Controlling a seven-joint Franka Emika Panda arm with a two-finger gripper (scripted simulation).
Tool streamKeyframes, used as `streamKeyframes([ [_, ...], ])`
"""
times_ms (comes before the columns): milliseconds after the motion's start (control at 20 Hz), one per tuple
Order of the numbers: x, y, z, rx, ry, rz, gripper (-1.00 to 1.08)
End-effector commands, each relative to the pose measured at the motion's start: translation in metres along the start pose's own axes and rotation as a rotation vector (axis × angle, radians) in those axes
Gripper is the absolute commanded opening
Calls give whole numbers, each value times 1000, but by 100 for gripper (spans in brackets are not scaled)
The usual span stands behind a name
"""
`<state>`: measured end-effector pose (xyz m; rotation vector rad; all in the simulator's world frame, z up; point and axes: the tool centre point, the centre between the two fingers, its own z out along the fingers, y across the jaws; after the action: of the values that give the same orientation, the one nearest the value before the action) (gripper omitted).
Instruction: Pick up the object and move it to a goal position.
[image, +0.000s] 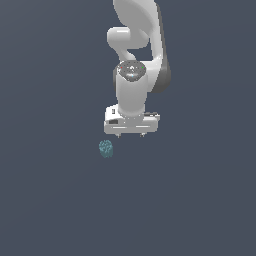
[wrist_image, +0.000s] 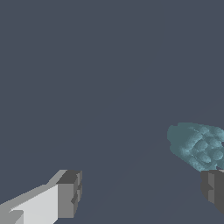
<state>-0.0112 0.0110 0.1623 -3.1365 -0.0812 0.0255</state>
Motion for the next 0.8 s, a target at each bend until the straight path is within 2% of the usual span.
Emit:
streamKeyframes([
  [0, 0, 0, 0, 0, 0, 0, 100],
  [400, 3, 13, -11, 9, 27, 28, 100],
  [750, 3, 13, -11, 10, 28, 31, 100],
])
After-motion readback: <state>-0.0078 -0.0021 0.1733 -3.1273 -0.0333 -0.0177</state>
